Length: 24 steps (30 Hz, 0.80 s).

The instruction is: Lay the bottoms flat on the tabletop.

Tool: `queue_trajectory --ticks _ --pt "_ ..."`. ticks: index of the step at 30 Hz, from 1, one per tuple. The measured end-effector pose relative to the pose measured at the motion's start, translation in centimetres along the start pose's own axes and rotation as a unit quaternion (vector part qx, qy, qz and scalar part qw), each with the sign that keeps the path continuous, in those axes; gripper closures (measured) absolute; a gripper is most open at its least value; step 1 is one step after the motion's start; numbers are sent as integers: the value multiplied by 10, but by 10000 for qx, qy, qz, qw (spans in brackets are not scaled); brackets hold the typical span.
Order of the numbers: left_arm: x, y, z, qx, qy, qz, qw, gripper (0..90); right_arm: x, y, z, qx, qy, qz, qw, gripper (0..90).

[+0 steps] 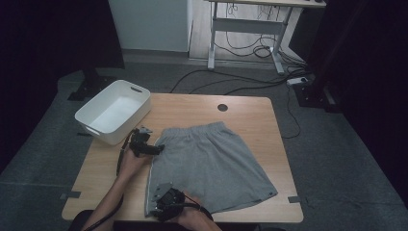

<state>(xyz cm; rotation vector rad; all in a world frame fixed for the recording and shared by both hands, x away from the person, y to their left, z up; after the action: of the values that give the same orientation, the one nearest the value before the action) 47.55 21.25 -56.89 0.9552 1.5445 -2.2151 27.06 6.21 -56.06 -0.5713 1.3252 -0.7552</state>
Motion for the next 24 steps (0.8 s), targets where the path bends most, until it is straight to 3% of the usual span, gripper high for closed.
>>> queue_trajectory --ticks 5,10,18,22,24 --pt "2 -2 4 136 214 53 9997 220 0 -3 1 -33 14 -54 10000 611" --pt "1 -3 9 174 258 6 9995 328 0 -5 0 -69 -23 -135 9999 740" --pt "2 -4 24 532 549 -129 9970 769 0 -6 1 -104 -45 -159 9998 817" --pt "3 -5 31 275 764 -121 9966 826 0 -7 3 -166 -52 -156 9997 826" --pt "3 -6 31 249 783 -121 9965 830 0 -7 3 -194 -56 -120 9997 830"
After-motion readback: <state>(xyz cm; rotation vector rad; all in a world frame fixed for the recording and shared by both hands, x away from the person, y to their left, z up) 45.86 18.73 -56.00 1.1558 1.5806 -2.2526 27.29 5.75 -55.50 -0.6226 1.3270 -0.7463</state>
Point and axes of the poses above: each handheld gripper's, and its own axes: y roughly forward along the jaws, x roughly out of its underside, z roughly to its right, the point moved 3 cm from there along y, roughly forward along the jaws, and after that the axes turned 15 degrees about -y, right-handed, at the moved point
